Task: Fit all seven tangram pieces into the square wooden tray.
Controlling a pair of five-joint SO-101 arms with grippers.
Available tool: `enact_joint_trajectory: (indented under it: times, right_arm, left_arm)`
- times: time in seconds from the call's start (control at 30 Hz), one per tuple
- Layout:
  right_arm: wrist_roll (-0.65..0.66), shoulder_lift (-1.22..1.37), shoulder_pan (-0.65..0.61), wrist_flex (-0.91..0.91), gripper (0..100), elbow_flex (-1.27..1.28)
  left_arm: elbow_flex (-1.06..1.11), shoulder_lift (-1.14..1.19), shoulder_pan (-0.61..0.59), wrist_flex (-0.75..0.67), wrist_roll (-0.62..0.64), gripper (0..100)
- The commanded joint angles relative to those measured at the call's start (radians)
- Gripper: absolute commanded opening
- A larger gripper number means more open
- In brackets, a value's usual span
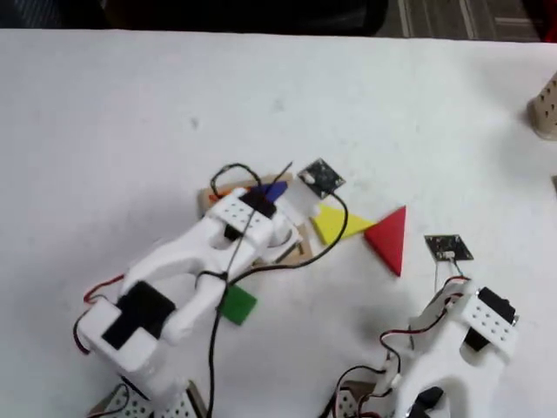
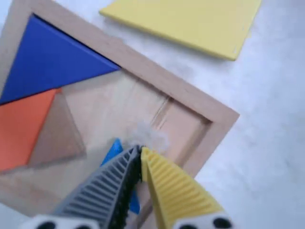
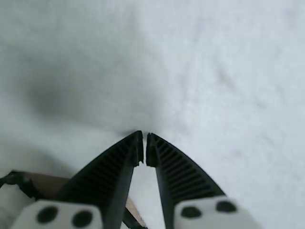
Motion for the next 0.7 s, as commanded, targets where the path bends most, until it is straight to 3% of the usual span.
enact_joint_trajectory:
  times: [0.0,0.13,0.27,0.47,0.67]
  right_arm:
    - [0.02,-0.024,-0.013,-0.01,1.6,-0.005]
    - [0.02,-0.024,-0.013,-0.01,1.6,-0.003]
    - [0.02,-0.024,-0.013,-0.01,1.6,-0.003]
    - [0.023,-0.024,-0.01,-0.01,1.6,-0.003]
    - [0.023,-0.024,-0.01,-0.016,1.6,-0.002]
  left_arm:
    - [-0.023,-0.196,-0.048,0.094,0.015,2]
    - [0.077,-0.278,-0.16,0.091,0.015,2]
    - [0.092,-0.208,-0.229,0.086,0.015,2]
    - [0.006,-0.01,-0.189,0.092,0.014,2]
    - [-0.037,0.021,-0.119,0.149,0.015,2]
